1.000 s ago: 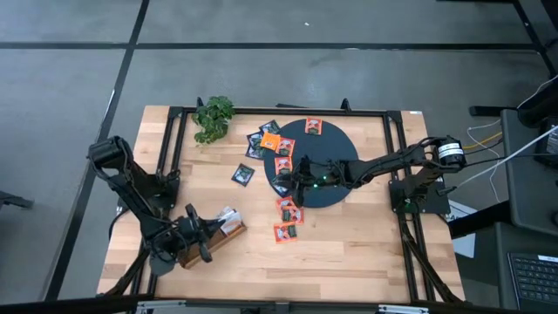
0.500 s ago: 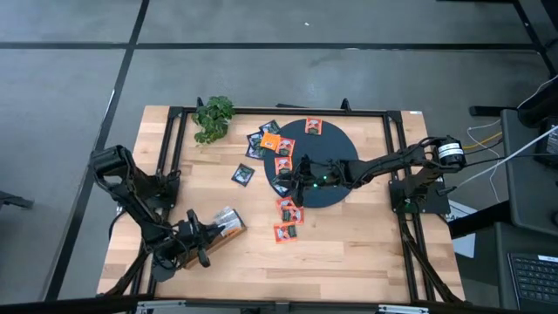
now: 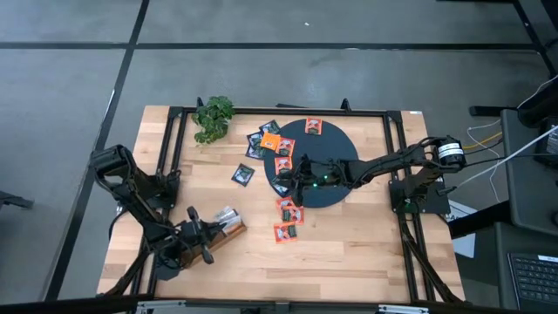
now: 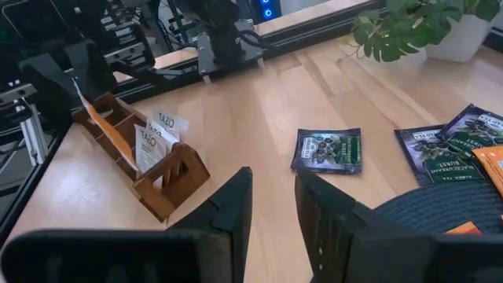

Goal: Pick & Place Tea
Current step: Put the white tea bag into the right section of the wooden organizer

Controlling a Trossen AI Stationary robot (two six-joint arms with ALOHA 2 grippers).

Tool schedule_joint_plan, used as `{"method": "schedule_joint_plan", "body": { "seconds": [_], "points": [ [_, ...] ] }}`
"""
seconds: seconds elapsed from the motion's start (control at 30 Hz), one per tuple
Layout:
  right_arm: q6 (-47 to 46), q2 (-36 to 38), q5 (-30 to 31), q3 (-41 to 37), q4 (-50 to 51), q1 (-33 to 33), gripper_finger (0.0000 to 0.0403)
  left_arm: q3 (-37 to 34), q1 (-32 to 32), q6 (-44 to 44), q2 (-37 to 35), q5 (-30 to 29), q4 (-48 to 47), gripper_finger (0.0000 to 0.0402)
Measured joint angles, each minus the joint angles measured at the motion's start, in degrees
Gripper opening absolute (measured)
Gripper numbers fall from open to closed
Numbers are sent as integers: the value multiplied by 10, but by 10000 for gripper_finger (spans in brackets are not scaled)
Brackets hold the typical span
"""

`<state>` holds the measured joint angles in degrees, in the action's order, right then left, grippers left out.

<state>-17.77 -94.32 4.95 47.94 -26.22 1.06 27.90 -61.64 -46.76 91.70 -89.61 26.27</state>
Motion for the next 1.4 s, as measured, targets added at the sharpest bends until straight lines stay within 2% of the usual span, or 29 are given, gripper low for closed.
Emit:
{"method": "schedule_joint_plan", "body": {
  "seconds": [0.23, 0.63, 0.83, 1.0, 1.4],
  "points": [
    [0, 0, 0, 0, -2, 0, 100, 0, -3, 0, 0, 27, -29, 3],
    [0, 0, 0, 0, -2, 0, 100, 0, -9, -2, 0, 25, -90, 3],
    [0, 0, 0, 0, -2, 0, 100, 0, -9, -66, -1, 30, -143, 3],
    [0, 0, 0, 0, -2, 0, 100, 0, -9, -127, -1, 68, -179, 3],
    [0, 0, 0, 0, -2, 0, 100, 0, -9, -137, -1, 77, -187, 4]
  ]
}}
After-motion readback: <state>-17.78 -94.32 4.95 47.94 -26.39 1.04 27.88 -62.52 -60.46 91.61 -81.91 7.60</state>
